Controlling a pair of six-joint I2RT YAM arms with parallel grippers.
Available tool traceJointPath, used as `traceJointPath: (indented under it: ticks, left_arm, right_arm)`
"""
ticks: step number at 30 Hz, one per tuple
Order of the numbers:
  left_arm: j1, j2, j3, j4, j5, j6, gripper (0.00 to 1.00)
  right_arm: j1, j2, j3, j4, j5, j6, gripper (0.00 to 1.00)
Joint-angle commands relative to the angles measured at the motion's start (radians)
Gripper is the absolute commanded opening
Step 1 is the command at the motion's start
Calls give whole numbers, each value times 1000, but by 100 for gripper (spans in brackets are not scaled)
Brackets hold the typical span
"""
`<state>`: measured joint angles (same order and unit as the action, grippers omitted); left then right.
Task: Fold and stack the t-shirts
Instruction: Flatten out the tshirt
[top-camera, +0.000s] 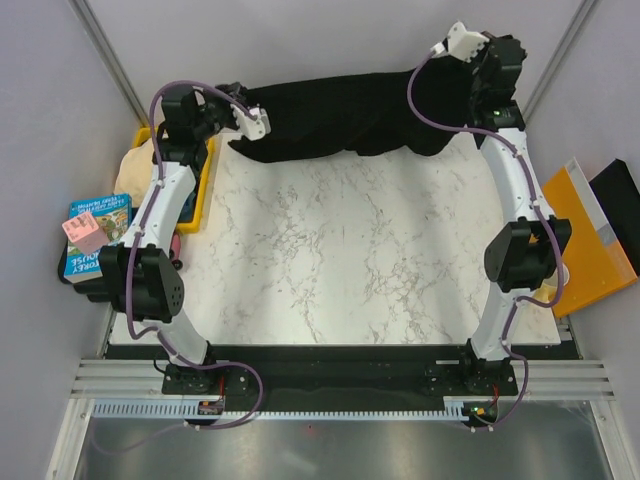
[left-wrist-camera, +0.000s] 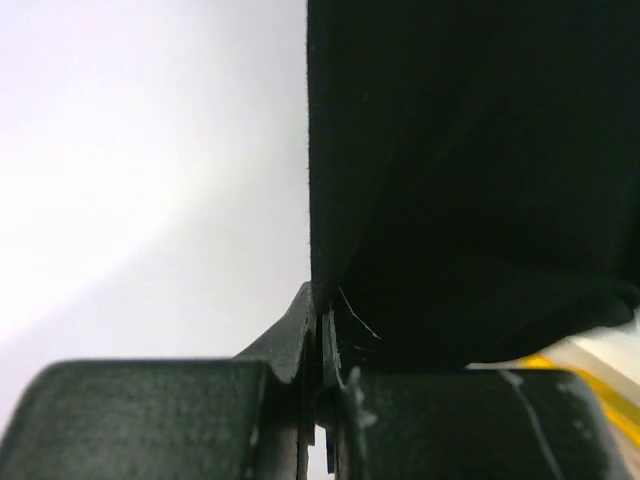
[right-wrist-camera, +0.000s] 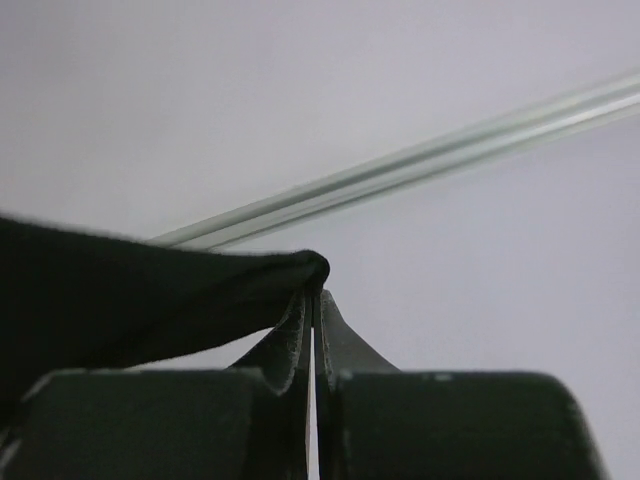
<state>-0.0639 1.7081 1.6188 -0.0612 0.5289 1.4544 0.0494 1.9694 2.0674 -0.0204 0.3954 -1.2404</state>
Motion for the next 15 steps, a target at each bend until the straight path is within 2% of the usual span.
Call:
traceJointPath:
  ticks: [1, 5, 9, 11, 15]
  left_arm:
    - [6, -1, 116, 361, 55, -71, 2]
    - [1, -10, 116, 574, 135, -52, 2]
    - [-7, -100, 64, 589, 218, -15, 2]
    - [-7, -205, -19, 551, 243, -17, 2]
    - [-7, -401, -152, 239, 267, 44, 2]
  right_arm:
    - [-45, -50, 59, 241, 71, 22, 0]
    - [-77, -109, 51, 336, 21, 22, 0]
    - [-77, -199, 43, 298, -12, 42, 0]
    - [-75, -251, -12, 220, -36, 82, 0]
    - [-77, -447, -217, 243, -104, 70, 0]
